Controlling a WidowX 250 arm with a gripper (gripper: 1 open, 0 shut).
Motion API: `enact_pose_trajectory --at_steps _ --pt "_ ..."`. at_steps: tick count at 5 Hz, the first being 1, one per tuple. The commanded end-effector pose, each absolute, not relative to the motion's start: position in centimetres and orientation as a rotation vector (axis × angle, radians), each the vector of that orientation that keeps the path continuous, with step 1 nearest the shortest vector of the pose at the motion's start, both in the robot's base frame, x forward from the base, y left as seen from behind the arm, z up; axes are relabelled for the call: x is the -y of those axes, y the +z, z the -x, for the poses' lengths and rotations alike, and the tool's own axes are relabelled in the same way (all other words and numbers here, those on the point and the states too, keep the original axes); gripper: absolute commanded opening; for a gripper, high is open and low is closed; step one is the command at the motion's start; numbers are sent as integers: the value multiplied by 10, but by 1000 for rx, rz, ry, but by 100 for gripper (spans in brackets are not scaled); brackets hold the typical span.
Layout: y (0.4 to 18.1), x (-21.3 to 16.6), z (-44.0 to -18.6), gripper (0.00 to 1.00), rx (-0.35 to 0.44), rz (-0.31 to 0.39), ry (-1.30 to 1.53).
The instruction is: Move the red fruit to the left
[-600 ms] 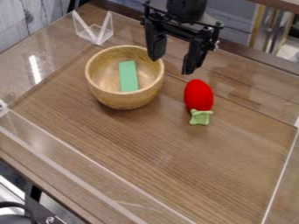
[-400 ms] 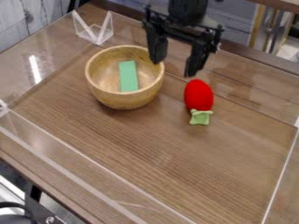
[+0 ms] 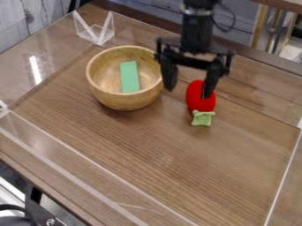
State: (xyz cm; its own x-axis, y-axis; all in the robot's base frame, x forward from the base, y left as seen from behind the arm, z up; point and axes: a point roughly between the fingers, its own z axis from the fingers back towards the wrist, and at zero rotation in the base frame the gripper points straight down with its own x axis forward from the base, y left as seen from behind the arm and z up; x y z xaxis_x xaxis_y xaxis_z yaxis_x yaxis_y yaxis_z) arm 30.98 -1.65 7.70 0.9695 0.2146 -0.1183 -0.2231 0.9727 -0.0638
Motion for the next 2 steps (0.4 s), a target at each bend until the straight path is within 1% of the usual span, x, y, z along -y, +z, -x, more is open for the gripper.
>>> enact_pose_trajectory --at_steps 1,2 --pt "81 17 -331 100 -23 105 289" --pt "73 18 -341 100 -7 130 362"
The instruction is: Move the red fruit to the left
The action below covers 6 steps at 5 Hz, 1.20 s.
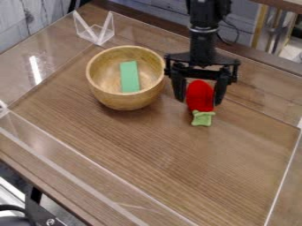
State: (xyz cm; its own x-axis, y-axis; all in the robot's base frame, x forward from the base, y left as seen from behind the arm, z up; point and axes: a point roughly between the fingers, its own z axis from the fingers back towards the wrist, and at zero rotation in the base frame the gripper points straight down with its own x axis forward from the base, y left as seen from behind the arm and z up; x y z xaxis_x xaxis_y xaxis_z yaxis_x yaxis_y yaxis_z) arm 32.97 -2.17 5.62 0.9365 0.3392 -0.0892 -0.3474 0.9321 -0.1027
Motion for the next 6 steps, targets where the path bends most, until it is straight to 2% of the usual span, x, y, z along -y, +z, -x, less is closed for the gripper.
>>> enact_pose_trajectory --at_steps 1,2,4,5,6 --pt "68 19 -348 100 0 142 378" --pt "63 20 -354 100 3 149 384" --pt "45 22 -348 100 6 162 353" --pt "41 25 -346 0 15 168 395" --pt "41 30 -348 0 22 180 427"
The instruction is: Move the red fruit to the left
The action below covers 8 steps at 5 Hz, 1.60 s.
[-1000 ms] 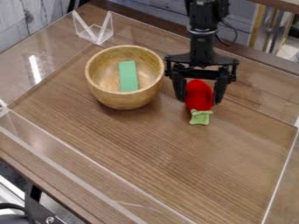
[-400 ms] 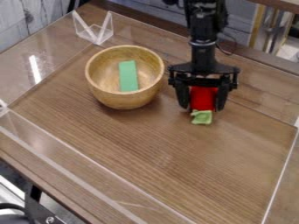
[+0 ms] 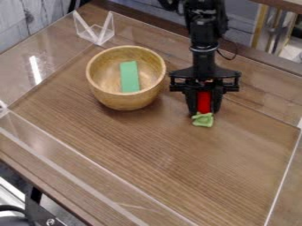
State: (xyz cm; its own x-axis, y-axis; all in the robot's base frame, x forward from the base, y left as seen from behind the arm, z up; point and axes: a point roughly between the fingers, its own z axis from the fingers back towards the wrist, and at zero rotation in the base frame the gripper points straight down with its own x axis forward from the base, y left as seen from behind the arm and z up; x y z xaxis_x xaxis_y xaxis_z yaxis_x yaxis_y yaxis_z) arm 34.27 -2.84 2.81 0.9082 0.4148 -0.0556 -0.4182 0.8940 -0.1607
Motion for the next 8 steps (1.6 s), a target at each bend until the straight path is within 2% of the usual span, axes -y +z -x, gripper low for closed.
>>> enact_pose_trajectory --at_steps 1,2,3,4,5,6,7,8 --pt "39 37 -349 0 27 191 462" --pt "40 44 -358 0 26 200 450" --pt "41 51 -365 100 27 207 438" --pt "37 56 -372 100 30 214 425" --pt "33 56 -375 0 34 204 405" --pt "29 65 -372 0 39 189 306" --pt "27 74 -368 100 30 176 221" --pt "28 69 -369 0 34 174 276"
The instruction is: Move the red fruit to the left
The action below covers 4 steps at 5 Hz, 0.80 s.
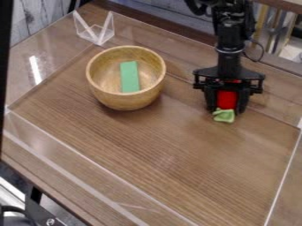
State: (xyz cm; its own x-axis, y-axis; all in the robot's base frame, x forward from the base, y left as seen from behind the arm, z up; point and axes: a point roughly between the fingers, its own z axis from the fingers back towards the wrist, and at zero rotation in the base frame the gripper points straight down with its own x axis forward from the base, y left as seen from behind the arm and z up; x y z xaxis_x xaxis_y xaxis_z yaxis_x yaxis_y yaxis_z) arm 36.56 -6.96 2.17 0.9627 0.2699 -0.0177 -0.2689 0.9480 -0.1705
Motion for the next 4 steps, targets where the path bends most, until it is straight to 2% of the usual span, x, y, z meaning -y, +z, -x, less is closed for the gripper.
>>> enact_pose_trajectory --at_steps 1,3,4 --pt "29 62 -370 0 35 170 328" --pt "89 47 -348 0 87 253 294" --pt "128 20 -337 0 122 294 280"
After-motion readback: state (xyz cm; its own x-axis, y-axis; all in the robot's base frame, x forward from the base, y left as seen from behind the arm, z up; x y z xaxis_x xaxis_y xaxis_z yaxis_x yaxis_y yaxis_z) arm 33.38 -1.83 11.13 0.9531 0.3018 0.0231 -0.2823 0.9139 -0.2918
